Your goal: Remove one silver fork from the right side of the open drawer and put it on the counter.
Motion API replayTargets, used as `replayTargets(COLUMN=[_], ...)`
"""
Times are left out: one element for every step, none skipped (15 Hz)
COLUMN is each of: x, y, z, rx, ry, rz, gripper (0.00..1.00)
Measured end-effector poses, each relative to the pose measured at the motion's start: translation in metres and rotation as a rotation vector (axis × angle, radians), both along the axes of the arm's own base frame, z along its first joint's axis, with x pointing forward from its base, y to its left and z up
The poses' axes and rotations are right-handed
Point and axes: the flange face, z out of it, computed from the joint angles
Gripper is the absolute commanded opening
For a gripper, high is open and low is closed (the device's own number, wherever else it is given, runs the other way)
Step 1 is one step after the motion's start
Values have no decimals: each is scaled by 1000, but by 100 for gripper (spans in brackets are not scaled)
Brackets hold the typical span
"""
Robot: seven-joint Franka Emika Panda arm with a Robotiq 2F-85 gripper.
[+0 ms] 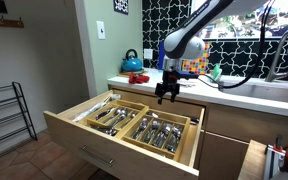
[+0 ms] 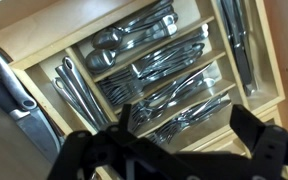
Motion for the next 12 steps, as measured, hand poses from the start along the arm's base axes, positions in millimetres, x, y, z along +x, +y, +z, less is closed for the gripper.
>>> replayTargets(x=[1,2,2,2,3,5,6,7,8,8,9,9], y=[-2,-4,-5,-6,-6,-4,0,3,5,6,6,6], z=[-9,-17,-25,-32,-38,-44,-49,-54,-57,-59,-59,-59], rx=[6,15,27,38,47,51,48,46,45,45,45,45], ry=[-34,-63,-91,-117,-142,-162,-177,-182,-180,-179,-179,-181], rz=[-46,-88,-127,-165,-195,-214,-217,-217,-215,-214,-214,-214], gripper=[100,100,100,100,100,100,100,100,100,100,100,100])
